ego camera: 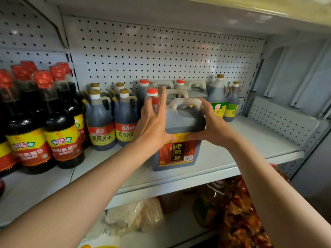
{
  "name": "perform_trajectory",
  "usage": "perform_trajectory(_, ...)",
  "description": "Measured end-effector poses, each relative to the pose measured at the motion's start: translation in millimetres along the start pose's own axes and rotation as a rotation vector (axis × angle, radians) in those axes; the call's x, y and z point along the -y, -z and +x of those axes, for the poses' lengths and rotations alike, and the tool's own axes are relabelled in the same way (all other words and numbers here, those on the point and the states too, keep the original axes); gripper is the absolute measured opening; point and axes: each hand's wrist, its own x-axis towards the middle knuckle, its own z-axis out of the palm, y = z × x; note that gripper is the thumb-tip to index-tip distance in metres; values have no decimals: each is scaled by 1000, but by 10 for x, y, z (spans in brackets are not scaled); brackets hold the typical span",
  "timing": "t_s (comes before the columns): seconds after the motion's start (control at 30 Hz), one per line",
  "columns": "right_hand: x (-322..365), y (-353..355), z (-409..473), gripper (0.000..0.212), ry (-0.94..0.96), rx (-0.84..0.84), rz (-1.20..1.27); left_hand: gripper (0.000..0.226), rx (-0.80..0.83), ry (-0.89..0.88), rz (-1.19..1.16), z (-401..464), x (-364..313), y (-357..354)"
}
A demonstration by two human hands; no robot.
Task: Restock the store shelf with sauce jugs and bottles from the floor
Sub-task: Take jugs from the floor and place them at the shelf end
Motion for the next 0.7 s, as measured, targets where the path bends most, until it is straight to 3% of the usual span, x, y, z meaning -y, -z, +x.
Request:
perform_trajectory(0.33, -24, 12, 163, 112, -33, -2, 67, 148, -120, -93, 80, 4, 132, -126)
perform_trajectory(0.7, -109, -39, 402, 114, -26, -12, -18, 148, -117, -84, 73, 173, 269, -200)
